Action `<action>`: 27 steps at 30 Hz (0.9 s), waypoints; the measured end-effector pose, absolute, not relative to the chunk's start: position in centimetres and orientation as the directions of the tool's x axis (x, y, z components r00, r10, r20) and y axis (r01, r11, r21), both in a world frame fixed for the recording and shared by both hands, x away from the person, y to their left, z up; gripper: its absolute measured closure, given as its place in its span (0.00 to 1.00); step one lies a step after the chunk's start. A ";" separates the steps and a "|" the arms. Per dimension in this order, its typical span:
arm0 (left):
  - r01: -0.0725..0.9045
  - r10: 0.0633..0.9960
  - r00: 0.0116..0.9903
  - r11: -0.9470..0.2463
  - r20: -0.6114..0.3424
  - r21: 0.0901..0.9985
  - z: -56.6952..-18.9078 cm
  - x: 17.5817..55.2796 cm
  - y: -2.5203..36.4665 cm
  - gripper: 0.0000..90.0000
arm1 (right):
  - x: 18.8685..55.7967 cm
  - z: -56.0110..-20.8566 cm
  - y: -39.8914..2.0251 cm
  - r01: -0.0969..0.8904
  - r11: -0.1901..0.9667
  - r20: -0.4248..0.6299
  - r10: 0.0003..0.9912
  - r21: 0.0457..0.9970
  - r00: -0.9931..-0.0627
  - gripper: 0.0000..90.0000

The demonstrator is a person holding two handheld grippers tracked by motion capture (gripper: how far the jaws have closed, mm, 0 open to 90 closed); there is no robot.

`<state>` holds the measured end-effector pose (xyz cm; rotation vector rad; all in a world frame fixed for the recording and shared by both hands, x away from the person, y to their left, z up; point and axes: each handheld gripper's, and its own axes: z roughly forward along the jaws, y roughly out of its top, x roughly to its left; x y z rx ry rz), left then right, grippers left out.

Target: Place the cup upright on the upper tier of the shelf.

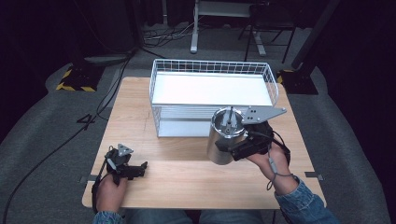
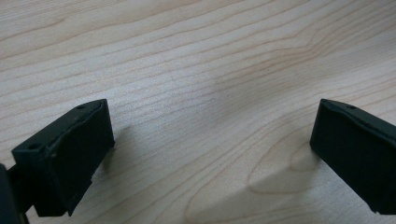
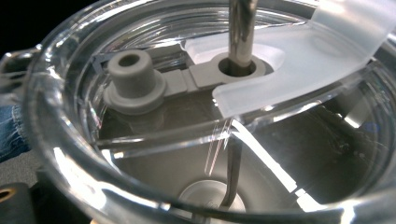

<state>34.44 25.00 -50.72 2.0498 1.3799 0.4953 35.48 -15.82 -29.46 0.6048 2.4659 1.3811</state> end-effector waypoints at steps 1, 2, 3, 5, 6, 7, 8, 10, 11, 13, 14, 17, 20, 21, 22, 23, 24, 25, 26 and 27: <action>0.693 0.922 0.387 -0.270 -0.029 0.669 -50.7 34.4 25.0 0.00 | 35.6 -29.2 -15.8 0.230 0.465 -0.018 0.471 0.855 -0.882 0.04; 0.693 0.922 0.386 -0.269 -0.029 0.669 -50.7 34.4 25.0 0.00 | 35.6 -29.0 -15.8 0.231 0.464 -0.018 0.471 0.855 -0.882 0.04; 0.693 0.922 0.386 -0.269 -0.029 0.668 -50.7 34.4 25.0 0.00 | 35.7 -28.8 -15.8 0.229 0.464 -0.019 0.471 0.856 -0.882 0.04; 0.693 0.922 0.386 -0.269 -0.029 0.669 -50.7 34.4 25.0 0.00 | 35.8 -28.3 -15.7 0.227 0.465 -0.023 0.473 0.856 -0.881 0.04; 0.693 0.922 0.386 -0.269 -0.029 0.669 -50.7 34.4 25.0 0.00 | 35.9 -28.0 -15.7 0.224 0.465 -0.028 0.475 0.857 -0.880 0.04; 0.693 0.922 0.386 -0.269 -0.029 0.669 -50.7 34.4 25.0 0.00 | 35.9 -27.8 -15.7 0.222 0.464 -0.031 0.476 0.857 -0.879 0.04; 0.693 0.922 0.386 -0.269 -0.029 0.669 -50.7 34.4 25.0 0.00 | 36.0 -27.5 -15.6 0.221 0.464 -0.032 0.477 0.858 -0.878 0.04; 0.693 0.922 0.386 -0.269 -0.030 0.669 -50.7 34.4 25.0 0.00 | 36.4 -26.8 -15.6 0.215 0.460 -0.037 0.479 0.861 -0.877 0.04; 0.693 0.922 0.386 -0.269 -0.029 0.669 -50.7 34.4 25.0 0.00 | 36.4 -26.8 -15.6 0.215 0.460 -0.037 0.479 0.861 -0.877 0.04; 0.693 0.922 0.386 -0.269 -0.029 0.669 -50.7 34.4 25.0 0.00 | 36.7 -26.3 -15.6 0.215 0.458 -0.037 0.480 0.863 -0.876 0.04; 0.693 0.922 0.386 -0.268 -0.030 0.669 -50.7 34.4 25.0 0.00 | 36.9 -26.0 -15.5 0.216 0.456 -0.035 0.482 0.863 -0.876 0.04; 0.693 0.922 0.386 -0.269 -0.029 0.669 -50.7 34.4 25.0 0.00 | 37.5 -25.2 -15.6 0.221 0.447 -0.029 0.488 0.867 -0.872 0.04; 0.693 0.922 0.386 -0.269 -0.029 0.669 -50.7 34.4 25.0 0.00 | 38.4 -24.1 -15.7 0.227 0.430 -0.027 0.510 0.874 -0.860 0.04; 0.693 0.922 0.386 -0.269 -0.029 0.669 -50.7 34.4 25.0 0.00 | 38.4 -24.1 -15.7 0.227 0.430 -0.027 0.510 0.874 -0.860 0.04; 0.693 0.922 0.386 -0.269 -0.029 0.669 -50.7 34.4 25.0 0.00 | 38.6 -23.8 -15.7 0.234 0.423 -0.021 0.517 0.875 -0.856 0.04; 0.693 0.922 0.386 -0.269 -0.029 0.669 -50.7 34.4 25.0 0.00 | 38.9 -23.5 -15.7 0.239 0.418 -0.017 0.523 0.877 -0.852 0.04; 0.693 0.922 0.386 -0.270 -0.029 0.669 -50.7 34.4 25.0 0.00 | 39.3 -23.2 -15.8 0.246 0.412 -0.012 0.530 0.877 -0.848 0.04; 0.693 0.922 0.386 -0.269 -0.029 0.669 -50.7 34.4 25.0 0.00 | 39.6 -22.9 -15.8 0.251 0.405 -0.007 0.537 0.879 -0.843 0.04; 0.693 0.922 0.386 -0.269 -0.029 0.669 -50.7 34.4 25.0 0.00 | 40.0 -22.6 -15.8 0.256 0.399 -0.001 0.542 0.881 -0.841 0.04; 0.693 0.922 0.386 -0.269 -0.029 0.669 -50.7 34.4 25.0 0.00 | 40.4 -22.3 -15.8 0.260 0.393 0.004 0.546 0.882 -0.838 0.04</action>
